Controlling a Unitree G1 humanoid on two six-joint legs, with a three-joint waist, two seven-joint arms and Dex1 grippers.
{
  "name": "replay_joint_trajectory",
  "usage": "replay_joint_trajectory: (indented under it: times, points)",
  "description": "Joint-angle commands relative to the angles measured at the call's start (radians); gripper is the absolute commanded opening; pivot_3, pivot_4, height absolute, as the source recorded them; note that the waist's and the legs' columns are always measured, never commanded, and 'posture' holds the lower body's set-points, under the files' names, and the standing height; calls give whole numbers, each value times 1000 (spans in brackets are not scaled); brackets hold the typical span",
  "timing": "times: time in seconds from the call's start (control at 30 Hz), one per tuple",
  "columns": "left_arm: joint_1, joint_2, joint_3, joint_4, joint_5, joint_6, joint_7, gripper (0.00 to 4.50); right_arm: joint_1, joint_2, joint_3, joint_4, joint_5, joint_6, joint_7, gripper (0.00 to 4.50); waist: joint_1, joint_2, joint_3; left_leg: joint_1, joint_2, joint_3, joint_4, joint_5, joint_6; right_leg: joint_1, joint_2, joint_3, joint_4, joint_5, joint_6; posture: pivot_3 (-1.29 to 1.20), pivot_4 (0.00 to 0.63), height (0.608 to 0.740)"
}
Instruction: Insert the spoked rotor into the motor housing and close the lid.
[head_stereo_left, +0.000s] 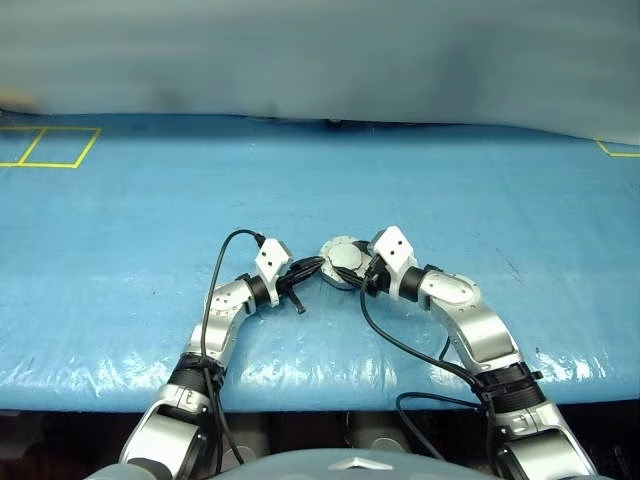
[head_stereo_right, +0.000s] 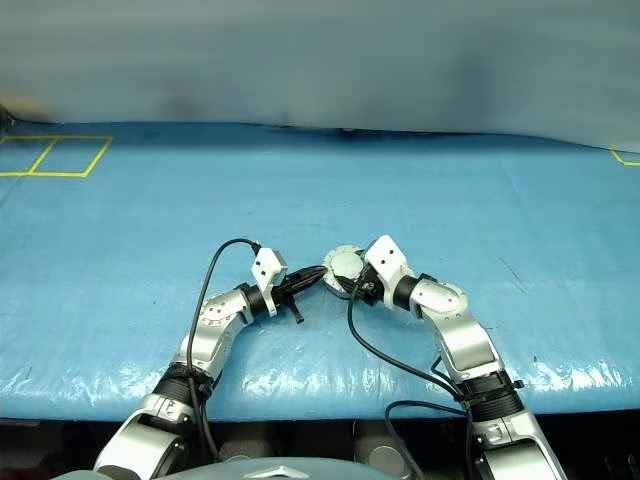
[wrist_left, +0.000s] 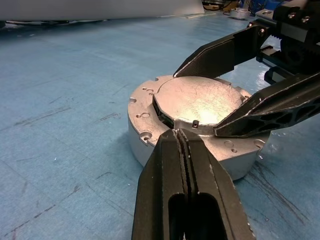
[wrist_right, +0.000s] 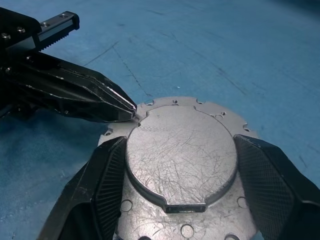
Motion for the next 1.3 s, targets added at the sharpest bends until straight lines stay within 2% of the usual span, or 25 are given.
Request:
replay_joint_trajectory:
  times: [0.03,0.07,0.2,0.33,0.47,0.67,0.83,1.2,1.3]
  points:
    - [-2,-18,-28,2,17,34,-3,0,23,3,20,-3,19,31,31,4312,1,0,0,0,0,0,0,0,0,0,0,0,0,0,0,0,150,740]
    - [-4,-20,-30,3,19,35,-5,0,26,7,15,-9,21,28,27,4493,1,0,0,0,0,0,0,0,0,0,0,0,0,0,0,0,150,740]
    - [-9,-23,-40,10,30,42,-12,0,51,31,-28,-63,82,22,34,4493,9,-1,0,0,0,0,0,0,0,0,0,0,0,0,0,0,150,740]
    - [-5,-25,-47,11,35,44,-16,0,72,115,-160,-131,249,81,-4,4493,13,0,0,-1,0,-1,-1,0,0,0,0,0,-1,0,0,0,150,740]
    - [0,-25,-49,11,36,44,-17,0,78,143,-240,-157,317,147,-73,4493,20,0,0,-2,-1,0,-1,0,0,-1,-1,0,-1,0,0,0,150,740]
    - [8,-26,-53,16,37,39,-14,0,98,186,-360,-175,434,337,-243,4493,23,0,0,-2,-1,0,-1,0,0,-2,-1,0,-1,0,0,0,150,740]
    - [11,-26,-54,18,40,34,-10,0,174,255,-489,-234,665,558,-356,4493,24,0,0,-3,-1,-1,-2,0,0,-2,-1,0,-1,0,-1,0,150,740]
    - [12,-26,-64,22,47,26,-13,0,176,333,-585,-158,887,637,-455,4493,21,0,0,-3,-1,0,-1,0,0,-2,-1,0,-1,-3,-5,0,150,740]
    - [14,-24,-65,21,52,25,-13,0,163,338,-579,-130,901,630,-463,3609,22,0,0,-3,-1,0,-1,0,0,-2,-1,0,-1,-3,-5,0,150,740]
